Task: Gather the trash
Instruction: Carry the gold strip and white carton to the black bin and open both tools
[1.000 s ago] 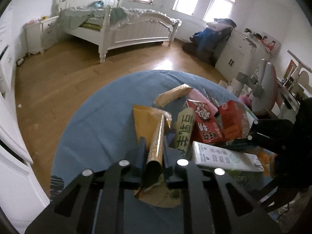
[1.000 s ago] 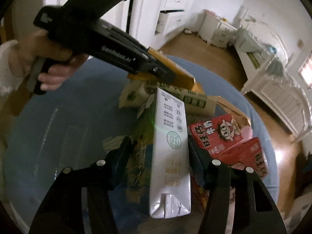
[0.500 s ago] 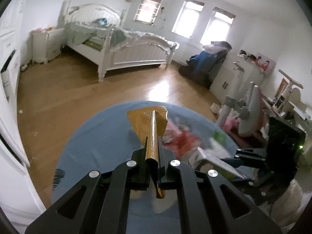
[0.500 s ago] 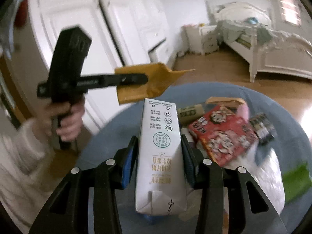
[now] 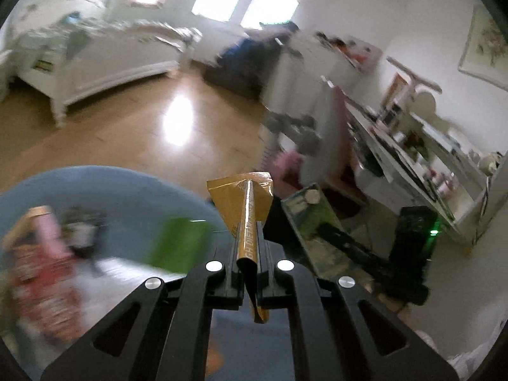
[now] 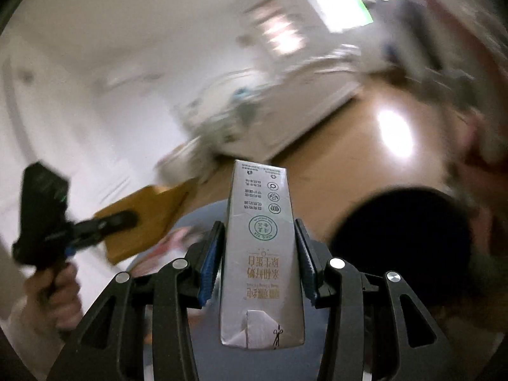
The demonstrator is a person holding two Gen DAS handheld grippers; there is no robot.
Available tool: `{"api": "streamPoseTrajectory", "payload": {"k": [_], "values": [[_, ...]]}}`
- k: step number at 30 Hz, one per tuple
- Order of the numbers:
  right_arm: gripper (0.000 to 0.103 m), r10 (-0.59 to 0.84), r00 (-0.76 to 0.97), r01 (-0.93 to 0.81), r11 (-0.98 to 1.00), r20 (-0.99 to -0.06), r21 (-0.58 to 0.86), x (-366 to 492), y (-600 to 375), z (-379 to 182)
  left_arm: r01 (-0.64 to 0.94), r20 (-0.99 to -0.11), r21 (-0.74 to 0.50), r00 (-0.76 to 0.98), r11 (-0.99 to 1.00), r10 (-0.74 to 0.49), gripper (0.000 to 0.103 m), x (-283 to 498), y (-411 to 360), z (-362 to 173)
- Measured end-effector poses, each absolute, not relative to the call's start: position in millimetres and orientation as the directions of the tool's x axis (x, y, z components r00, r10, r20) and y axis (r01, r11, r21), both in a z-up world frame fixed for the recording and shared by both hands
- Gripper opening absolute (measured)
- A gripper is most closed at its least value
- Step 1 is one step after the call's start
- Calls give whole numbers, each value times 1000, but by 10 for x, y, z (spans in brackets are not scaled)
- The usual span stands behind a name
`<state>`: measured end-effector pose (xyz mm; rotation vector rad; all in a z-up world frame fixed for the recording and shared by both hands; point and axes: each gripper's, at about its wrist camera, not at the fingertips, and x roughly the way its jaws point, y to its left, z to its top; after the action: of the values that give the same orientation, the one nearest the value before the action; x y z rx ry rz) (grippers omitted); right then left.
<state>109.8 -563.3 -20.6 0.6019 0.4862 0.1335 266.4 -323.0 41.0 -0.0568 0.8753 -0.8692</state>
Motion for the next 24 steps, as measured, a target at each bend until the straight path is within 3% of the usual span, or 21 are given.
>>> {"api": "streamPoseTrajectory", "payload": {"k": [9, 16, 18, 19, 20, 22, 24], "values": [[44, 220, 841, 193, 731, -495, 654, 1366, -6394, -1104, 654, -737, -409, 174, 636, -653, 6, 2940, -4430, -272], [47, 211, 813, 255, 708, -543, 658, 1721, -6291, -1180, 634, -772, -400, 156, 662, -616, 9, 3152, -4788, -496], [61, 205, 806, 271, 705, -555, 655, 1778, -6333, -1225, 627, -779, -405, 143, 665, -610, 19, 3151, -4867, -506], [73, 194, 808, 282, 703, -557, 653, 1746, -6334, -1225, 620, -788, -402, 142, 674, -599, 42, 3169, -4865, -520], [77, 188, 812, 285, 699, -553, 655, 1744, -6335, -1214, 616, -791, -394, 152, 682, -593, 70, 3135, -4876, -499], [79, 181, 816, 286, 698, -549, 656, 1710, -6329, -1165, 620, -773, -369, 209, 693, -599, 82, 3066, -4804, -396], [79, 179, 815, 286, 703, -551, 651, 1666, -6293, -1118, 639, -757, -364, 221, 677, -615, 82, 2998, -4744, -270]]}}
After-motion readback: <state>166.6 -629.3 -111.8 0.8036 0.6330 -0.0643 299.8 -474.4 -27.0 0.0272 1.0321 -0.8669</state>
